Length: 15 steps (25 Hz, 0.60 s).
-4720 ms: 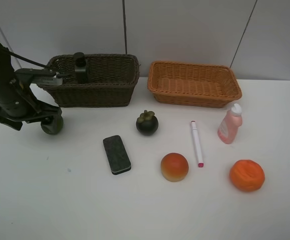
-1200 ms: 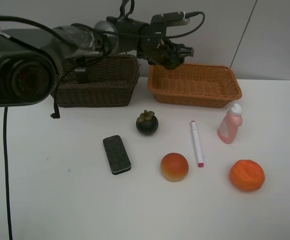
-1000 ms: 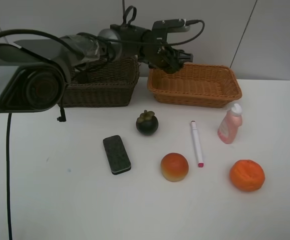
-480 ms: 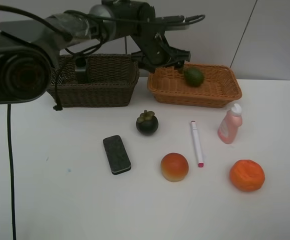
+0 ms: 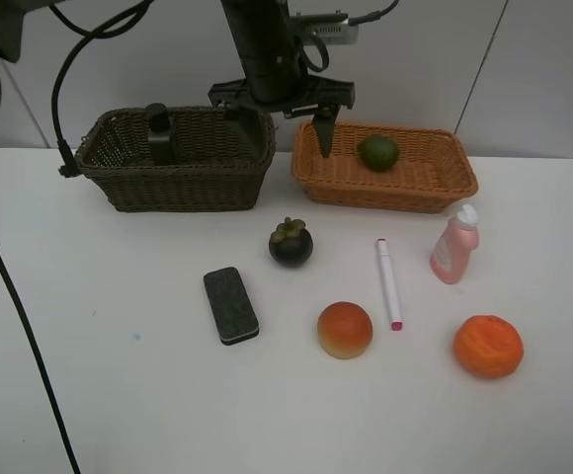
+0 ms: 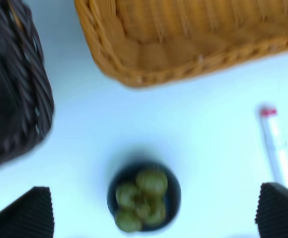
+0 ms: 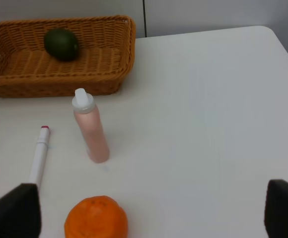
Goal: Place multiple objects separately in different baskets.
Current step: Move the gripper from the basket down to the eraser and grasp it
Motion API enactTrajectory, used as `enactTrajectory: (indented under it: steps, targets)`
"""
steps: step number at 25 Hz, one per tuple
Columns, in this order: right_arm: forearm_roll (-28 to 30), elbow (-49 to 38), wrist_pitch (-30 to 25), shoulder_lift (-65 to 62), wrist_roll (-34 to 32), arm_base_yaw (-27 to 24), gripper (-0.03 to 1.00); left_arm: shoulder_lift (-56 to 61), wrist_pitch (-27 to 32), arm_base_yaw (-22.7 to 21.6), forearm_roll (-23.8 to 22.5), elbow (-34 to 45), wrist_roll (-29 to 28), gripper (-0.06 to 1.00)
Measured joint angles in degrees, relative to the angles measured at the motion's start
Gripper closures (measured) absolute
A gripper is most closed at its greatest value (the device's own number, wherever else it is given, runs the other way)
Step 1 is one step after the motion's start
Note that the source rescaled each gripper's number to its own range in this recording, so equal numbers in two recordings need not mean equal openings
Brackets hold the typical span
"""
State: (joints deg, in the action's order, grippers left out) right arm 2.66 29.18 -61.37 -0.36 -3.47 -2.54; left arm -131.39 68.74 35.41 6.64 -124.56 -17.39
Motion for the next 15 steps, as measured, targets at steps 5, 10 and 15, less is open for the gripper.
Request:
enactTrajectory:
  steps: [5,10,15]
  targets:
    - [0.0,0.0,0.0,0.0,0.0,0.0,-0.03,8.3,-0.1,0.0,2.0,14.2,0.3,-0.06]
    - [0.0,0.0,0.0,0.0,0.0,0.0,-0.03,15.0,0.0,0.3,2.0,28.5,-1.7,-0.06]
    - [0.0,0.0,0.0,0.0,0.0,0.0,-0.03,15.7,-0.5,2.4,1.9,40.3,-4.9,-0.06]
